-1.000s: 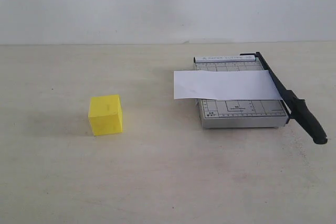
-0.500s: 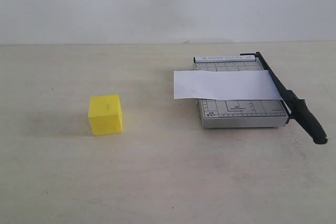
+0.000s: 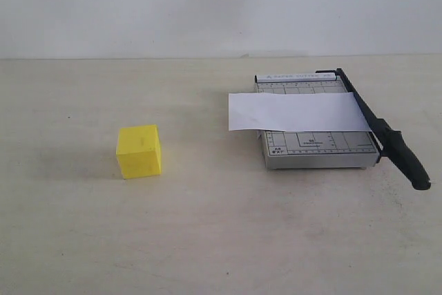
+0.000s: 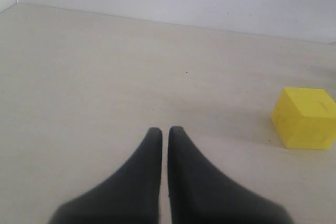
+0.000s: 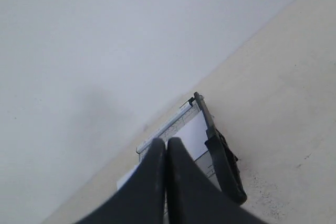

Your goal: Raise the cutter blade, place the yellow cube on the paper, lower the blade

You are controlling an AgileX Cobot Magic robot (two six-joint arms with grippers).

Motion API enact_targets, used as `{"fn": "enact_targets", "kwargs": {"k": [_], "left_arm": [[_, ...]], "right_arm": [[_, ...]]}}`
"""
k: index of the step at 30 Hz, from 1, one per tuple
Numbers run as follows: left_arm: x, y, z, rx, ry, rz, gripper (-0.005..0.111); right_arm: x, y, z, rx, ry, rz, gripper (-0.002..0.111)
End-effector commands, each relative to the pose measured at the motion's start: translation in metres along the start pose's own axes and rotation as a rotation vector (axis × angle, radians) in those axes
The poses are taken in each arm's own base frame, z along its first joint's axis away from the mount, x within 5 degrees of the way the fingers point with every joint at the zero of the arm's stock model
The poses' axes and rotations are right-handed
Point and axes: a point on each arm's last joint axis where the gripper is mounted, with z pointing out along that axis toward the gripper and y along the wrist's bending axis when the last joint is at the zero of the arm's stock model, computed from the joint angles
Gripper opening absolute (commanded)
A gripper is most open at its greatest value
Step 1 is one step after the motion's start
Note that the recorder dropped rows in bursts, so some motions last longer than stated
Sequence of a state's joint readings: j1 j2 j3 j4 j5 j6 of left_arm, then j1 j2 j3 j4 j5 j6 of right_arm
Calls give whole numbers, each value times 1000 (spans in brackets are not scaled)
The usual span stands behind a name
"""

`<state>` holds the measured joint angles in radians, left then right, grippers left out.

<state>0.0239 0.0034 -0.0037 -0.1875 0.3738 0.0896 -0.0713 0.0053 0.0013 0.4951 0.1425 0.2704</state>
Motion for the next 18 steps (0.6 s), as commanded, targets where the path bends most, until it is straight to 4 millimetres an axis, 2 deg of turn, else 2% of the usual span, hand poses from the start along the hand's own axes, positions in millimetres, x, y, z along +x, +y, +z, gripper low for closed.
{"fn": "enact_targets", "kwargs": {"k": [1, 4, 7, 9, 11, 13, 15, 18], "left_arm": [[0, 0, 0, 3, -7, -5, 4], [0, 0, 0, 3, -7, -5, 4], [0, 0, 0, 3, -7, -5, 4], [0, 0, 0, 3, -7, -5, 4], [0, 0, 0, 3, -7, -5, 4], [0, 0, 0, 3, -7, -5, 4], [0, 0, 0, 3, -7, -5, 4], [0, 0, 0, 3, -7, -5, 4]], "right_arm": [[-4, 2, -1, -19, -44, 23, 0], [-18, 5, -2, -60, -199, 11, 0], [-40, 12, -11, -130, -454, 9, 0], [-56, 30, -10, -131, -449, -122, 0], [-66, 50, 2, -69, -286, -392, 0], [-68, 55, 24, 37, -59, -589, 0], [-63, 47, 55, 165, 212, -665, 0], [-46, 27, 93, 343, 632, -656, 0]]}}
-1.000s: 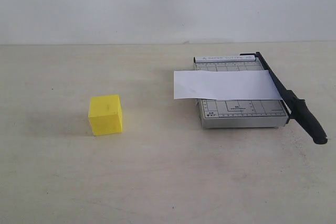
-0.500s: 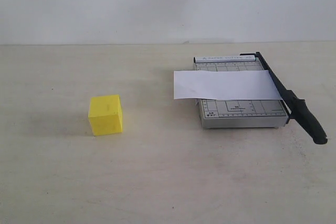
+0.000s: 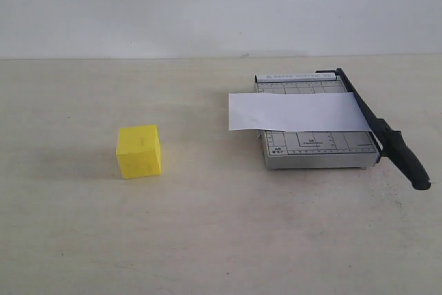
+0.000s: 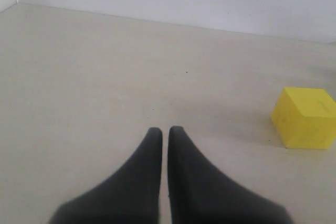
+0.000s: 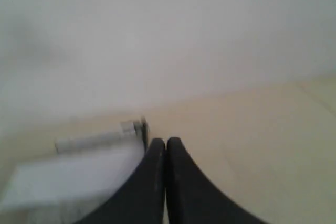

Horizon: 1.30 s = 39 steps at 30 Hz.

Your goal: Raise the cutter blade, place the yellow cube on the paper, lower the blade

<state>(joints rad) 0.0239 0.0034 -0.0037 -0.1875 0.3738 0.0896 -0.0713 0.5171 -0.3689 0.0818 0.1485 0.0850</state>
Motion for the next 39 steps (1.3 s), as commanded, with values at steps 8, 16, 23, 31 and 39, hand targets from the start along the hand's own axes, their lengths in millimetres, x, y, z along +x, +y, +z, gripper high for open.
{"fn": "enact_targets", "kwargs": {"k": [8, 16, 23, 31, 39], "left_arm": [[0, 0, 0, 3, -7, -5, 4], [0, 0, 0, 3, -7, -5, 4], [0, 0, 0, 3, -7, -5, 4], [0, 0, 0, 3, -7, -5, 4], [0, 0, 0, 3, -7, -5, 4]], "right_arm": [[48, -2, 112, 3, 1065, -115, 3], [39, 15, 127, -216, 987, -152, 58], [33, 14, 140, -163, 827, -97, 63], [54, 1, 145, -54, 632, -145, 58], [87, 33, 127, -76, 482, -330, 57]]}}
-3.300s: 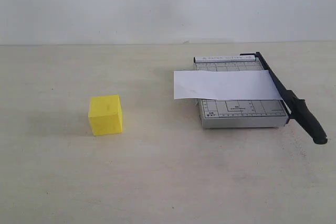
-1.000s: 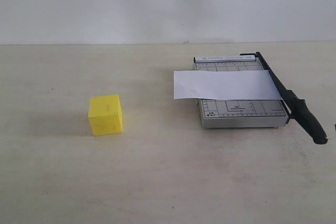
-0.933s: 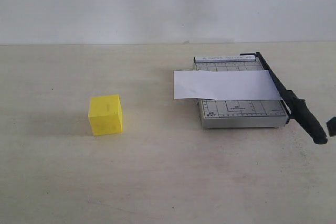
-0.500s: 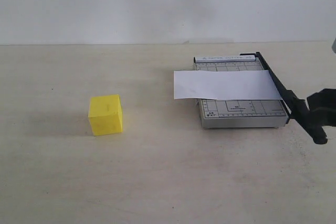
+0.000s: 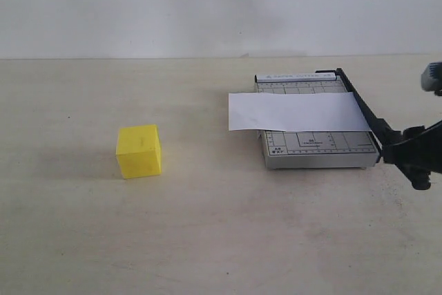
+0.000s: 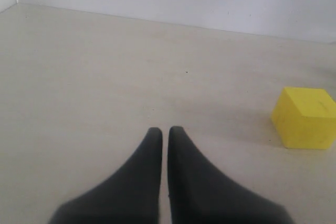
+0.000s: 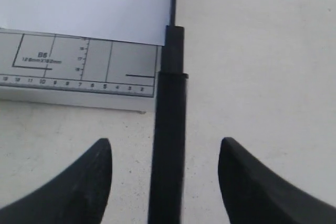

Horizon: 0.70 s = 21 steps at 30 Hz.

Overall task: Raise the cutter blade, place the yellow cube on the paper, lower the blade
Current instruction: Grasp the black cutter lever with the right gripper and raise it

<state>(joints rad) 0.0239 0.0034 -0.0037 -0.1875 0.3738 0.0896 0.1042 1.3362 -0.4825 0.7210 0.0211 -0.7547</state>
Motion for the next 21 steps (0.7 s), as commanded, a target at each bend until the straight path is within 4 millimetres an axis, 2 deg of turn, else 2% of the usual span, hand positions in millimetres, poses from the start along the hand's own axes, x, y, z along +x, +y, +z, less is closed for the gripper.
{"fn": "enact_targets", "kwargs": {"k": [1, 6, 16, 21], "left_arm": [[0, 0, 0, 3, -7, -5, 4], [0, 0, 0, 3, -7, -5, 4], [1, 0, 0, 3, -5, -5, 4], [1, 0, 0, 3, -5, -5, 4]], "right_arm": [[12, 10, 0, 91, -109, -30, 57], [23, 9, 0, 119, -115, 18, 57], [23, 9, 0, 120, -121, -14, 57], [30, 10, 11, 114, -64, -52, 57]]}}
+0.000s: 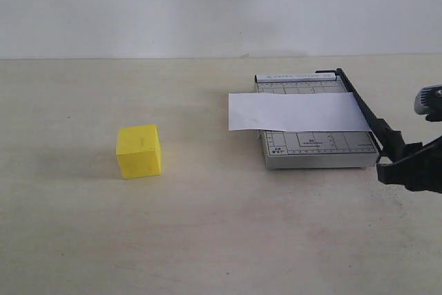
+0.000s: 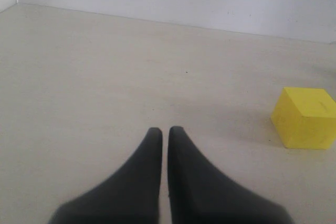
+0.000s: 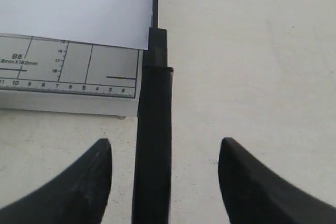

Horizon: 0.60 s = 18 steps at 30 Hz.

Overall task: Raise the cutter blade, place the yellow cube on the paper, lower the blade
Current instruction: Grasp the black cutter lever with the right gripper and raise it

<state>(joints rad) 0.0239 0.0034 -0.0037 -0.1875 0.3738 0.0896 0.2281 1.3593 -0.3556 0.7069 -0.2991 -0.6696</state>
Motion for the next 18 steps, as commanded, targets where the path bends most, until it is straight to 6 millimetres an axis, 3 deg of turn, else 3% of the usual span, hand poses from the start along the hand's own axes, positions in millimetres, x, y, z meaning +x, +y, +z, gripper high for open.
{"fn": "enact_targets", "kwargs": {"k": [1, 7, 9, 13, 18], "left_arm": [[1, 0, 0, 3, -5, -5, 4], [1, 0, 0, 3, -5, -5, 4], [1, 0, 0, 3, -5, -5, 4], [0, 0, 0, 3, -7, -5, 4], [0, 0, 0, 3, -7, -5, 4]], "right_arm": [[9, 2, 9, -3, 49, -22, 57], [11, 3, 11, 0, 60, 14, 52], [11, 3, 11, 0, 60, 16, 41], [11, 3, 11, -2, 63, 16, 1], [10, 3, 11, -1, 59, 16, 0]]}}
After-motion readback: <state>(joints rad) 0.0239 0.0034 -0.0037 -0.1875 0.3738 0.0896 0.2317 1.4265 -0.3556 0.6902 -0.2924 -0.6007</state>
